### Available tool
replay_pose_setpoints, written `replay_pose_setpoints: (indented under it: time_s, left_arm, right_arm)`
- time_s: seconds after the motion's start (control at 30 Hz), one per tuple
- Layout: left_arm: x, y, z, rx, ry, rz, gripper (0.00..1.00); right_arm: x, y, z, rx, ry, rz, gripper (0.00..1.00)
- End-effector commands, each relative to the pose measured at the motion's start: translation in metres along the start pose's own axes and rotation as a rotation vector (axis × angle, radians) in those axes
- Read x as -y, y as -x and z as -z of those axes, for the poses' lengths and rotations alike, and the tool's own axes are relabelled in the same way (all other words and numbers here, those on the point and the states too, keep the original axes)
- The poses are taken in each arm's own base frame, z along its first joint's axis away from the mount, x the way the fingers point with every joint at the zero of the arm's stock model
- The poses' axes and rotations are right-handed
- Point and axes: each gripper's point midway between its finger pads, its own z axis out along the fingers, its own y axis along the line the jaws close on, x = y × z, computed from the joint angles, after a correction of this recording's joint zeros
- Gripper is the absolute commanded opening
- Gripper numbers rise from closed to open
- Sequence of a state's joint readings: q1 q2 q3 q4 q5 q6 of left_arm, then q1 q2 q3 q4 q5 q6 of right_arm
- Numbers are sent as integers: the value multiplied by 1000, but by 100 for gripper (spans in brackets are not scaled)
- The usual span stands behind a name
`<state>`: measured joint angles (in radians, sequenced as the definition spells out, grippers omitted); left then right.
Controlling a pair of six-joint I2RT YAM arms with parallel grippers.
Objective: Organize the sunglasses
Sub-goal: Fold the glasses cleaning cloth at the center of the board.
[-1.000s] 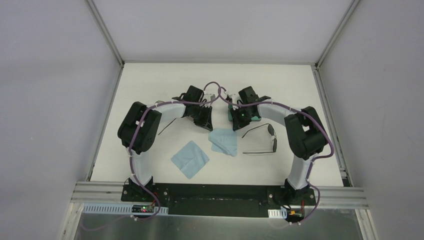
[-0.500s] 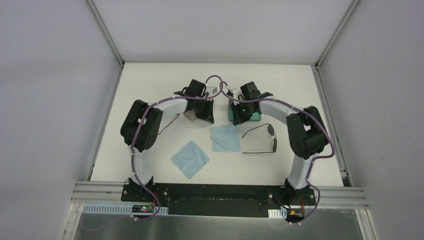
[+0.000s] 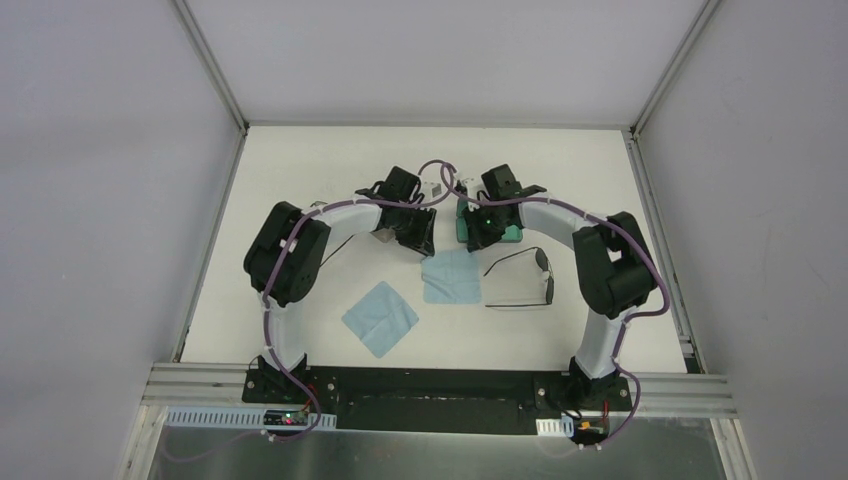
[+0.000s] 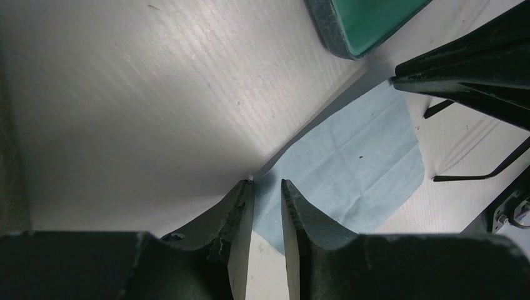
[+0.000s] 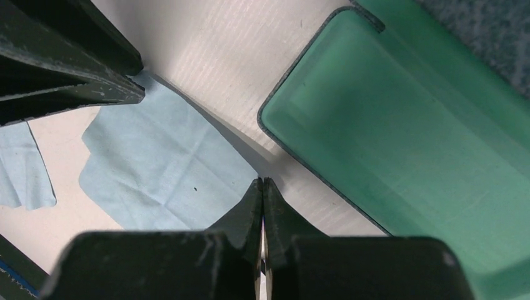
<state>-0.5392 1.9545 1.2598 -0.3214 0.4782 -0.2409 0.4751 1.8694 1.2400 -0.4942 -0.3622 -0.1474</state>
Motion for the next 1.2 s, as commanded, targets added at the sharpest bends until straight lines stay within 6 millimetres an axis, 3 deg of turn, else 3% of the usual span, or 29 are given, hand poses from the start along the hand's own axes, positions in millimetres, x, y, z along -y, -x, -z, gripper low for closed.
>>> replay_pose_setpoints:
  time_s: [0.0, 0.2, 0.4, 0.83, 1.1, 1.17]
  left_arm:
    - [-1, -8, -1, -7, 59, -55, 24]
    - [-17, -7, 1, -2, 156, -71, 15]
    - [-14, 3, 4, 18, 154, -98, 0]
    - [16, 44, 15, 99, 67, -181, 0]
    - [13, 38, 15, 86, 75, -180, 0]
    - [3, 35, 14, 79, 121, -165, 10]
  right_arm:
    - [0, 5, 9, 34, 2, 11, 0]
    - [0, 1, 12, 33, 0, 8, 0]
    - [1, 0, 14, 38, -1, 6, 0]
    - [-7, 30, 26, 112, 40, 19, 0]
    - [-4, 26, 26, 100, 38, 18, 0]
    - [-3, 23, 24, 92, 34, 18, 0]
